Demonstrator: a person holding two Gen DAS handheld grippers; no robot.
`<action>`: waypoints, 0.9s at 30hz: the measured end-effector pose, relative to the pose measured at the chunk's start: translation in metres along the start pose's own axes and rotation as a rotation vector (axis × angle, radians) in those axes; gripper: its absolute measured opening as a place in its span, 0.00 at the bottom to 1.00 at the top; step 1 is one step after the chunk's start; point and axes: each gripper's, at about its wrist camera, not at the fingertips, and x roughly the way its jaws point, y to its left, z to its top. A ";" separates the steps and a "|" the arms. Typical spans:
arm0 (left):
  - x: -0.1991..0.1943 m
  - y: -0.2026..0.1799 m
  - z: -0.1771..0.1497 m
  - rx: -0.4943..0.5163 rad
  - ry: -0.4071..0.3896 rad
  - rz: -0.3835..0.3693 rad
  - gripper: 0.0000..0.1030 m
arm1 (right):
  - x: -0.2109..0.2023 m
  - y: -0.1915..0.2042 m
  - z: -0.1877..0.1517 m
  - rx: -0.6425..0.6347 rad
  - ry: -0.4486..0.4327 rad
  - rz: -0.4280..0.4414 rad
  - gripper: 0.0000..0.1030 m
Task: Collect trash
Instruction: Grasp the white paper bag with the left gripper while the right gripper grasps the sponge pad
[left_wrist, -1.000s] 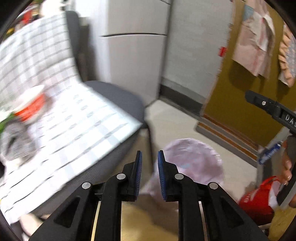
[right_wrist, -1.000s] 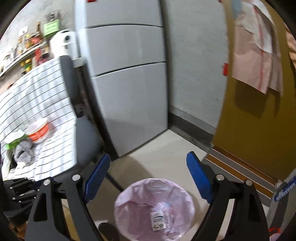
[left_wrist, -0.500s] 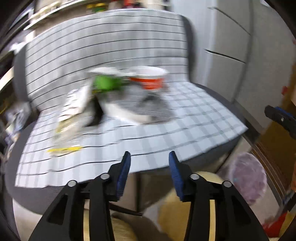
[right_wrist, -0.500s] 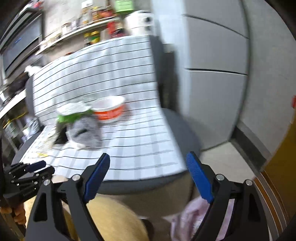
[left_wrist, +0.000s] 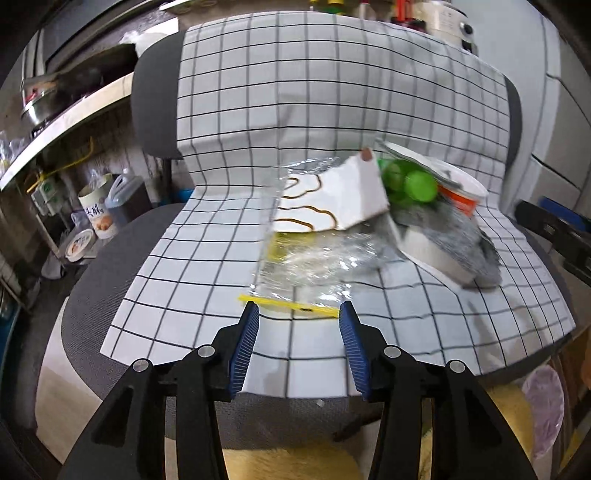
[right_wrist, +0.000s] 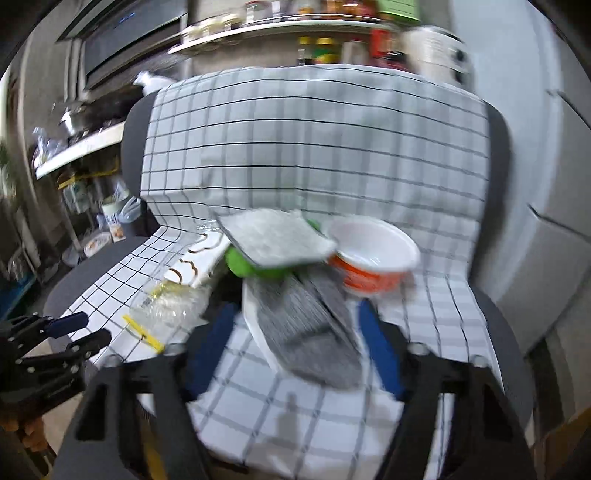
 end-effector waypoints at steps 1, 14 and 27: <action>0.002 0.004 0.002 -0.006 -0.002 0.000 0.46 | 0.013 0.009 0.007 -0.037 0.014 0.000 0.51; 0.014 0.024 -0.004 -0.052 0.022 -0.037 0.46 | 0.045 0.021 0.012 -0.149 0.044 0.010 0.05; 0.033 -0.020 0.028 0.019 -0.002 -0.141 0.46 | -0.013 -0.037 -0.075 -0.144 0.179 -0.128 0.05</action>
